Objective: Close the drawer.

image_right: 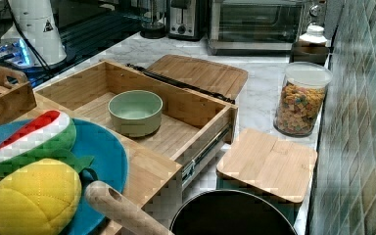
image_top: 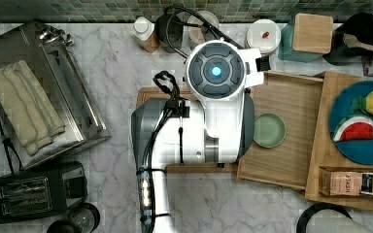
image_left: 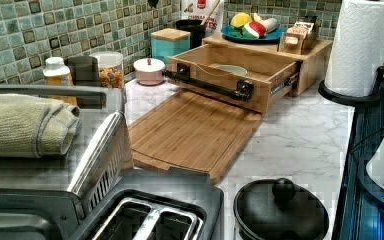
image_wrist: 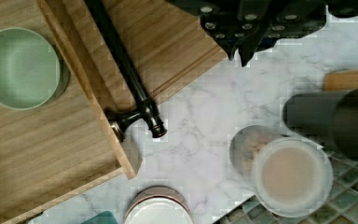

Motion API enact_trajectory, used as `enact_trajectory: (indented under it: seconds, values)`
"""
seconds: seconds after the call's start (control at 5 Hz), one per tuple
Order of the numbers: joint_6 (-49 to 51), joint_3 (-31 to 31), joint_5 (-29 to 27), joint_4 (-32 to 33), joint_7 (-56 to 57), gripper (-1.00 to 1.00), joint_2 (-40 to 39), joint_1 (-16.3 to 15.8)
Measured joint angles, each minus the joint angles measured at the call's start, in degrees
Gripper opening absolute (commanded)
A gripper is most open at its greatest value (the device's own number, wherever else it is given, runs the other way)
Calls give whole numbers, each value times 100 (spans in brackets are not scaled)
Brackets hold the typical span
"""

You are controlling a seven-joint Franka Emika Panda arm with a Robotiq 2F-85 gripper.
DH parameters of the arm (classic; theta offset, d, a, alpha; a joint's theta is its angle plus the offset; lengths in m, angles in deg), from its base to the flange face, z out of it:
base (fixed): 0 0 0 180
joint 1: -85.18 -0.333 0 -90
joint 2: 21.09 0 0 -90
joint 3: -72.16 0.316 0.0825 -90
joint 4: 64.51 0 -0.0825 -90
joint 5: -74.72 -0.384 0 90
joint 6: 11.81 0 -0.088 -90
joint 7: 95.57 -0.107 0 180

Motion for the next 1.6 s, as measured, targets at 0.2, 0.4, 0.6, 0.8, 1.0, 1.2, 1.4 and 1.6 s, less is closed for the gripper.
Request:
enact_trajectory:
  seconds: [0.2,0.4,0.6,0.8,1.0,1.2,1.4,1.6]
  values:
    - [-252,2,138,185,5,-100,-122,-42]
    - [-330,4,141,386,544,-100,-231,-120]
    - [-199,90,141,403,1095,-100,-478,-120]
    - [-185,104,175,375,1135,-100,-819,-148]
    - [-196,75,215,330,1124,-100,-1222,-200]
    - [-199,76,487,319,1114,-100,-1582,-293]
    - [-655,86,604,420,927,-100,-1790,-380]
    - [-845,82,877,526,878,-100,-1803,-397]
